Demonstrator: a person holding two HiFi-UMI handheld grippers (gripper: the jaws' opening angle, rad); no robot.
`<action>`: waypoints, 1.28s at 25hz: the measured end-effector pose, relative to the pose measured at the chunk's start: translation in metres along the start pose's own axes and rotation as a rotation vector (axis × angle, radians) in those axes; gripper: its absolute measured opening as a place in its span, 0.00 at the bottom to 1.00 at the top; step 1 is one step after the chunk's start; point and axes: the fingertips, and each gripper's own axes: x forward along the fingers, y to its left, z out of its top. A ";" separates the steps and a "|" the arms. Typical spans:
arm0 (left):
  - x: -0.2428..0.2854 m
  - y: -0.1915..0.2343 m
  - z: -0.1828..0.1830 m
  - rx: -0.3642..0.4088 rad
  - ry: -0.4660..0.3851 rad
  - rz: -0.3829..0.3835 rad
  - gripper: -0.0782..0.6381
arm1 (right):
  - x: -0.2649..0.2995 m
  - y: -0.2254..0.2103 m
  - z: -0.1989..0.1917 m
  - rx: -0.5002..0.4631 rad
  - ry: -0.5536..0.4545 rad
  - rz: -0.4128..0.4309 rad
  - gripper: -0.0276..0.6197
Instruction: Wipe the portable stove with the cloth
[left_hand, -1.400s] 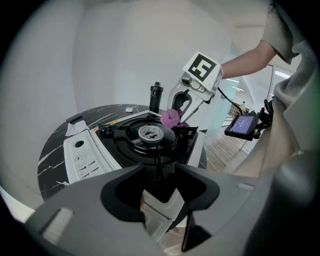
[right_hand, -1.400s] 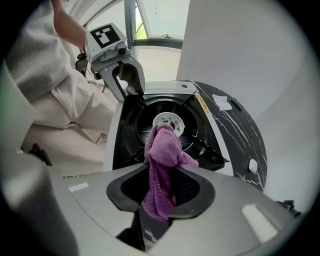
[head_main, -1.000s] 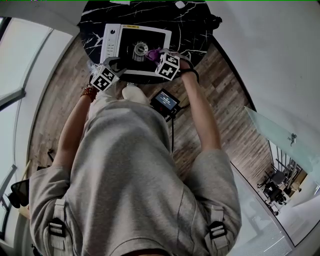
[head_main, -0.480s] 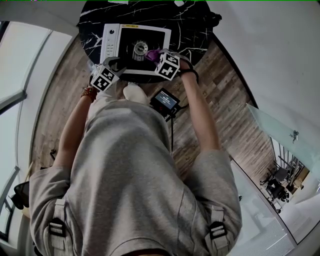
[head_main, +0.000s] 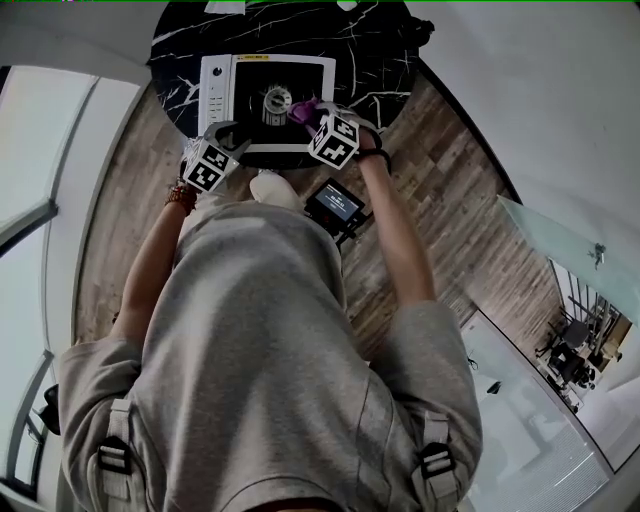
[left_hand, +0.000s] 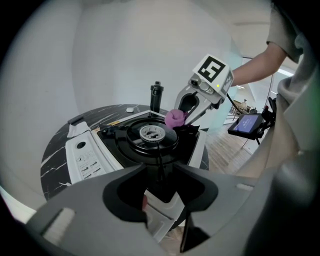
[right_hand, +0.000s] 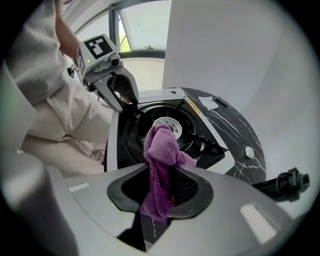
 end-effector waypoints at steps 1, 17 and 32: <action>0.001 0.000 -0.001 0.003 -0.002 0.007 0.33 | -0.001 0.000 -0.001 0.020 -0.017 -0.011 0.22; -0.013 0.011 0.018 0.267 -0.029 -0.303 0.36 | -0.034 -0.003 -0.003 0.489 -0.085 -0.171 0.19; -0.001 0.035 0.008 0.603 0.023 -0.571 0.36 | -0.009 0.050 0.009 0.856 0.085 -0.400 0.20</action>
